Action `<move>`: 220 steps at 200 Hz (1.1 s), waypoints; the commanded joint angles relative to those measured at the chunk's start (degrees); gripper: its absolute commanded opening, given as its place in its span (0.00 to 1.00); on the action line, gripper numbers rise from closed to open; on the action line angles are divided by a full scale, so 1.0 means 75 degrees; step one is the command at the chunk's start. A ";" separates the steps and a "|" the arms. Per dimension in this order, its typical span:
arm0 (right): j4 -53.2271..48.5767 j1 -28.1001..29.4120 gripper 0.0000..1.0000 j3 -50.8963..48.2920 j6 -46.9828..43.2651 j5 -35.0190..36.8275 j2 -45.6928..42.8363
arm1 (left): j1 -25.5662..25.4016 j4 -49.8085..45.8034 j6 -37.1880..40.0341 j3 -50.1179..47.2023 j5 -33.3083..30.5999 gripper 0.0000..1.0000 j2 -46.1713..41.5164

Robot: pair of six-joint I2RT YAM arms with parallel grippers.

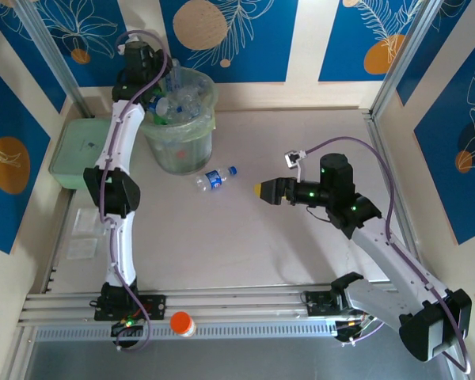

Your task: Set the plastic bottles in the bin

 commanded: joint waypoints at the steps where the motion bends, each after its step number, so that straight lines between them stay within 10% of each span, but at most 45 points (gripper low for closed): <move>1: -0.0106 0.0062 0.95 0.0243 -0.0105 0.0237 0.0135 | 0.0028 -0.0211 0.0225 -0.0676 -0.0131 0.56 -0.0885; 72: -0.0496 0.0207 0.92 0.1241 0.0932 0.1644 0.1608 | 0.0000 -0.0519 0.0476 -0.2252 0.0547 0.71 -0.3773; 127: -0.1325 0.0519 0.85 0.2777 0.1644 0.1856 0.4124 | -0.0193 -0.0503 -0.0421 -0.6816 0.1365 0.69 -0.6618; 220: -0.2453 0.0527 0.77 0.5203 0.5717 0.2705 0.7909 | -0.1317 -0.0436 0.0232 -1.0847 0.1146 0.72 -1.0140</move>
